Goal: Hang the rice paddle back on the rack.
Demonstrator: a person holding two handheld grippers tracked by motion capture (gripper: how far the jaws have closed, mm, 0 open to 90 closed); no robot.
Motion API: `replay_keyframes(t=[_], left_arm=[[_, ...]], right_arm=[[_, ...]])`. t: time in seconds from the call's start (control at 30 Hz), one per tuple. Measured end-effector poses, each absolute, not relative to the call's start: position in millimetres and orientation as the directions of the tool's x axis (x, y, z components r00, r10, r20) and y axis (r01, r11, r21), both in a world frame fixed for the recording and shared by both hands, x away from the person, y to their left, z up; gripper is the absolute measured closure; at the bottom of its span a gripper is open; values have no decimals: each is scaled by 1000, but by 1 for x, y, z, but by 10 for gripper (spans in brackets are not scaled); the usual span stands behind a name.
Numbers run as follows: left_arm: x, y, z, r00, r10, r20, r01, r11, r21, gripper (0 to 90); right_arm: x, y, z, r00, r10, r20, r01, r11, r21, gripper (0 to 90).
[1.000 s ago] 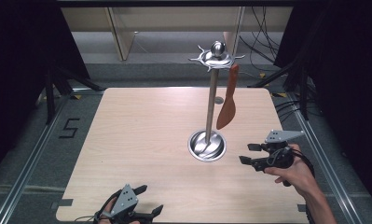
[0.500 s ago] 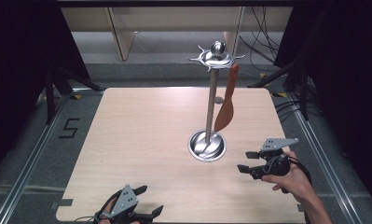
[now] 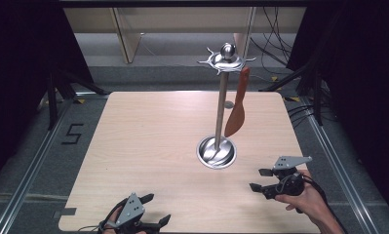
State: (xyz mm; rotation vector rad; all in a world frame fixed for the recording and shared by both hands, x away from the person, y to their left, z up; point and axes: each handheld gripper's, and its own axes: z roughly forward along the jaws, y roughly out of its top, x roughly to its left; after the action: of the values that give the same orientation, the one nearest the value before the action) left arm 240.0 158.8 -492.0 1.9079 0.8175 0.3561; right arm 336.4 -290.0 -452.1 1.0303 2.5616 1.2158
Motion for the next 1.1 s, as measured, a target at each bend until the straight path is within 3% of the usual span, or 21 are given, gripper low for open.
replay_keyframes(t=[0.47, 0.6, 1.1], left_arm=[[240, 158, -492, 728, 678, -103, 386, -282, 878, 149], [241, 160, -491, 743, 666, -72, 364, -311, 878, 149], [240, 158, -492, 726, 680, -99, 385, -283, 878, 148]], right_arm=[[319, -293, -465, -752, 646, 130, 521, 462, 718, 295], [313, -292, -467, -743, 649, 162, 543, 444, 713, 295], [310, -295, -469, -723, 670, 170, 553, 413, 723, 293]])
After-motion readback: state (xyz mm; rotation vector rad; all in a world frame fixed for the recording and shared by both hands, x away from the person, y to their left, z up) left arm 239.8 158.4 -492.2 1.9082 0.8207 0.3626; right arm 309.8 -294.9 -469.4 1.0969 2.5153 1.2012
